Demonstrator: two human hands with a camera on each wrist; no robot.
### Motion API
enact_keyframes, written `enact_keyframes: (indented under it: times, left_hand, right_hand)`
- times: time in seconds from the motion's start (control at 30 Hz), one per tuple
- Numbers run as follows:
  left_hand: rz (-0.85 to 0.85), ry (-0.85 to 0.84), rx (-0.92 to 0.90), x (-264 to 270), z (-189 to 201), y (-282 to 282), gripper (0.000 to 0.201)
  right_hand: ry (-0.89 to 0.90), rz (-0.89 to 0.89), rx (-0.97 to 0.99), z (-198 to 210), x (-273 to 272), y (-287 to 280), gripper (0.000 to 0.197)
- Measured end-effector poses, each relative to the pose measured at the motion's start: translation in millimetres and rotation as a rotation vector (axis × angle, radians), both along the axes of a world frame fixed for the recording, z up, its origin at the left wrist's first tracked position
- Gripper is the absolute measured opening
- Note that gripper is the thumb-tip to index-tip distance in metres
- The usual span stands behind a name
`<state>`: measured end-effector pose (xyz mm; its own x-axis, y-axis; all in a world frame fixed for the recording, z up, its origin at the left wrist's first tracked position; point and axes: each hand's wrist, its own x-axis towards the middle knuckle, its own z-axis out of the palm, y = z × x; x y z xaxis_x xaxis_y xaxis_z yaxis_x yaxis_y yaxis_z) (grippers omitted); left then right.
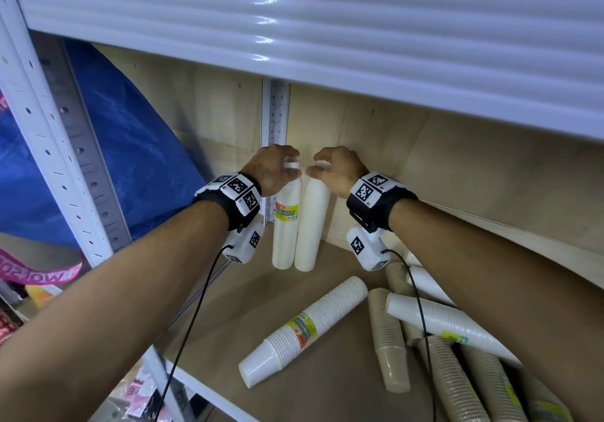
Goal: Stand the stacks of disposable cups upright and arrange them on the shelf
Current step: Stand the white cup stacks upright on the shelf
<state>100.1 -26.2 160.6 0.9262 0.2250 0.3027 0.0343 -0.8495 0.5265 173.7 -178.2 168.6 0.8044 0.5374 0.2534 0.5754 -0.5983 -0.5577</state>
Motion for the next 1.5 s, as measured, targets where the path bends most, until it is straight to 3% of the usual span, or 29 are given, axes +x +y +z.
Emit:
enact_keyframes:
  times: [0.57, 0.8, 1.5]
  left_hand:
    - [-0.007, -0.015, 0.000, -4.5, 0.3, -3.7, 0.045]
    - [-0.001, -0.003, -0.033, -4.7, 0.0, -2.8, 0.045]
    - [-0.007, 0.008, -0.053, -3.7, -1.3, -0.7, 0.043]
  right_hand:
    - [-0.023, -0.029, -0.052, -0.4, -14.7, -3.7, 0.057]
    - [-0.105, 0.048, -0.058, 1.3, -25.2, -8.8, 0.034]
    - [-0.117, 0.035, -0.032, -5.1, -23.8, -2.9, 0.048]
